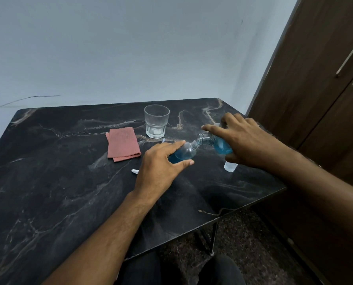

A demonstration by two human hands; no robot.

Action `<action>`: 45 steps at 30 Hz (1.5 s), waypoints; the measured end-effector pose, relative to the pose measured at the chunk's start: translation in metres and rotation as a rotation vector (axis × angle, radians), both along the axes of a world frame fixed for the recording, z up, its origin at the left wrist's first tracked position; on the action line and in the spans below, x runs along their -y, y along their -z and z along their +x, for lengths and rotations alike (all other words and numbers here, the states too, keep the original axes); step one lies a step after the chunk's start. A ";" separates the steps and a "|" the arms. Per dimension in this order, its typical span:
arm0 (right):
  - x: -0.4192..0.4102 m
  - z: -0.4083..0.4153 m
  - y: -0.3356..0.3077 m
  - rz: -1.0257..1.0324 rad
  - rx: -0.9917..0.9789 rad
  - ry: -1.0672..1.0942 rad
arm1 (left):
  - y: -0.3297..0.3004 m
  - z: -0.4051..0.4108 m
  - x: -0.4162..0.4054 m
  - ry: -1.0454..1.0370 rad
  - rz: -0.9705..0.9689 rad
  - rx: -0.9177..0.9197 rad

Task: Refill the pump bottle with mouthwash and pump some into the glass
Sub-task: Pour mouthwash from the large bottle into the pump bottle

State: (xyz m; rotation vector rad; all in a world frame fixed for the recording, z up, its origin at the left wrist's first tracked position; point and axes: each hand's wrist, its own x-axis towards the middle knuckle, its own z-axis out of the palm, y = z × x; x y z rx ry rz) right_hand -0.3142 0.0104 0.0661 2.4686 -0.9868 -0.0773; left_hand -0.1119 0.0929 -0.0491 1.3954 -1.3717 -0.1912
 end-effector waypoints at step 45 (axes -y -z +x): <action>-0.001 0.000 -0.003 -0.034 -0.025 -0.016 | -0.001 -0.001 0.000 -0.018 -0.009 0.023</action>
